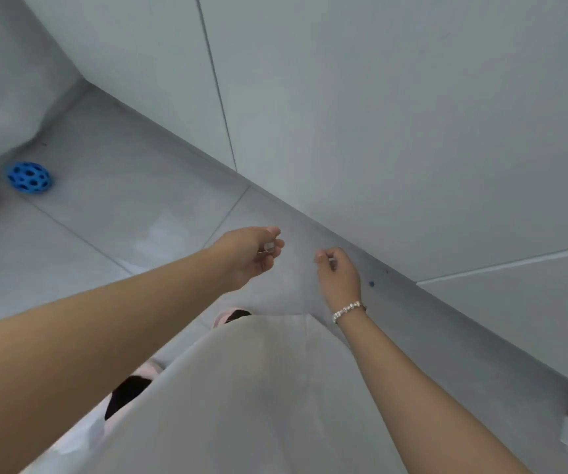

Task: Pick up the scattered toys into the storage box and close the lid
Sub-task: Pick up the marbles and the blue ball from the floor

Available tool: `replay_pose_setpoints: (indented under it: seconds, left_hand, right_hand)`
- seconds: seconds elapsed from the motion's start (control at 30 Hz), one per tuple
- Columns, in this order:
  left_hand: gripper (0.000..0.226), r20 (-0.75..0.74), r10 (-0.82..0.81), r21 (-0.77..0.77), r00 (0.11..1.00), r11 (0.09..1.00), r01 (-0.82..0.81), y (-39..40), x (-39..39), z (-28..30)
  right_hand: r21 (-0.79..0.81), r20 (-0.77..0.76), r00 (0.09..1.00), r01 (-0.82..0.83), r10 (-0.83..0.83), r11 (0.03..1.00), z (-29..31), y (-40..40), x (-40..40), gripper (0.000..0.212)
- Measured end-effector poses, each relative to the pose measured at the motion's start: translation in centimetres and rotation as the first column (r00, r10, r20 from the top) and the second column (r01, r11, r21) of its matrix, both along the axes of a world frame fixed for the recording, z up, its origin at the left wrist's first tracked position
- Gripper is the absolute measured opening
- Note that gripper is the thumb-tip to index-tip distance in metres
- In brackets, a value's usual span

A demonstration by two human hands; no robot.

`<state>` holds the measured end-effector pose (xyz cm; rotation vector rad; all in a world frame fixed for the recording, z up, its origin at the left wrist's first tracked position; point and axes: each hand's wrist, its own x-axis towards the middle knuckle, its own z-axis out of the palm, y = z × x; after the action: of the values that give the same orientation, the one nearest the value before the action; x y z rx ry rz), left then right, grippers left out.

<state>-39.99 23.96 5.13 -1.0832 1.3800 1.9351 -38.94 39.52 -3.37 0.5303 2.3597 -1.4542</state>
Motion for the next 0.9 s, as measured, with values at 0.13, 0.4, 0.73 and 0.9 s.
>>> replay_pose_setpoints:
  seconds: [0.13,0.4,0.73,0.9]
  left_hand:
    - [0.012,-0.114,-0.035,-0.063,0.993,0.998,0.028,-5.8,0.0,4.6]
    - [0.016,-0.381,-0.051,-0.350,0.923,0.932,-0.093,-14.7,0.5,8.1]
    - [0.018,-0.462,-0.166,-0.668,0.871,0.711,-0.219,-24.8,-0.4,5.3]
    - [0.004,-0.479,-0.017,-0.741,0.878,0.544,-0.393,-30.3,-1.4,1.7]
  right_hand:
    - [-0.125,-0.036,0.986,-0.167,0.164,0.978,5.6,-5.6,-1.5,0.029]
    - [-0.578,0.203,0.918,-0.169,0.341,0.799,12.5,-18.3,-5.2,0.034]
    - [-0.748,0.488,0.728,0.065,0.481,0.660,10.1,-31.7,-9.2,0.019]
    - [-0.731,0.550,0.660,0.085,0.511,0.677,7.3,-36.3,-10.2,0.030]
